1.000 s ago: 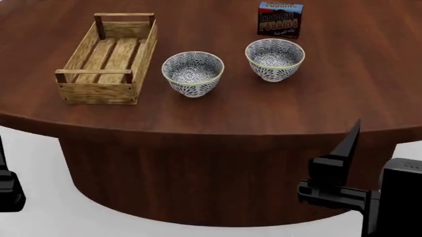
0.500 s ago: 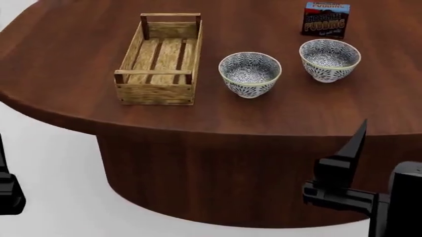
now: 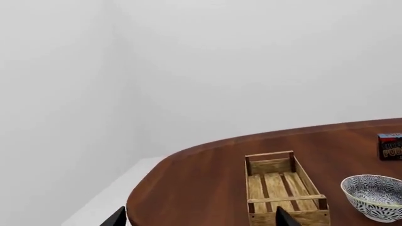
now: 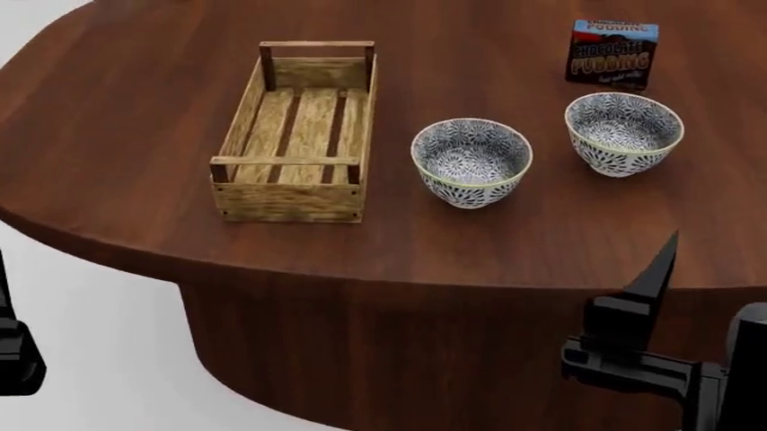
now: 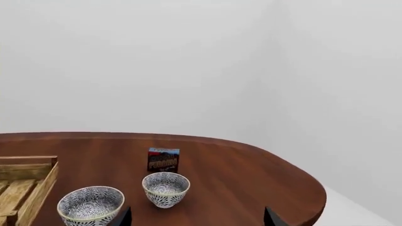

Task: Stack the left bowl on the right bowl and place them in the tray.

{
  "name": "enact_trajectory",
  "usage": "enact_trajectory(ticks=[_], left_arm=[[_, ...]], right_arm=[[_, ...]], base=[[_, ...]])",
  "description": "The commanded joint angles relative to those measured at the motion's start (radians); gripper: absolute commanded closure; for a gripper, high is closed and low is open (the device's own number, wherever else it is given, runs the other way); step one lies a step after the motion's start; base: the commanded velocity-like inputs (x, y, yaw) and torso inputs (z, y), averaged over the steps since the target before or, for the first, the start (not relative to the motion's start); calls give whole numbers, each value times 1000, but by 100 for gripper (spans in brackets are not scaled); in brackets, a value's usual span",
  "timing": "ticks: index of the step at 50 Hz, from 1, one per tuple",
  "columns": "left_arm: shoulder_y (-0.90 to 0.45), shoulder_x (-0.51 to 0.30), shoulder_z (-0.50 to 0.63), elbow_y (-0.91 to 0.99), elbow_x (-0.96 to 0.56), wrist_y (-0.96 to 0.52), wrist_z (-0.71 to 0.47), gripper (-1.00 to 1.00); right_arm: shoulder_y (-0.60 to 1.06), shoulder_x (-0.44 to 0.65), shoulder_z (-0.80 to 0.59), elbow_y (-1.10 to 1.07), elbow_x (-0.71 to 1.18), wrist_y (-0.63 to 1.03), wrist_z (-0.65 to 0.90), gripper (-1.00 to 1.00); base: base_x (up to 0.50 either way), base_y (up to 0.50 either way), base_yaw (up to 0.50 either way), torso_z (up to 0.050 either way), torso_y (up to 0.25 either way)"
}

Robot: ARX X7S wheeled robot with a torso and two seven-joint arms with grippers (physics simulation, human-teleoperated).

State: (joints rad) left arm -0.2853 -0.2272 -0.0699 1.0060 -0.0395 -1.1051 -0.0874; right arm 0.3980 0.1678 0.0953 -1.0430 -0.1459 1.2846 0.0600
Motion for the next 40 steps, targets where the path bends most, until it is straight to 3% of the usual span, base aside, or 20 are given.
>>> enact_trajectory(ticks=[1,40], left_arm=[[2,-4,7,-1,-2,3,-10,-100],[-66,-7,51,19,-27,-51,-40,-100]], right_arm=[[-6,-9,-2,3,-42,2,-26,-100],[-28,-27,20,14,-49,-22,-61,-100]], base=[[500,-4,0,0,0],[500,-1,0,0,1]])
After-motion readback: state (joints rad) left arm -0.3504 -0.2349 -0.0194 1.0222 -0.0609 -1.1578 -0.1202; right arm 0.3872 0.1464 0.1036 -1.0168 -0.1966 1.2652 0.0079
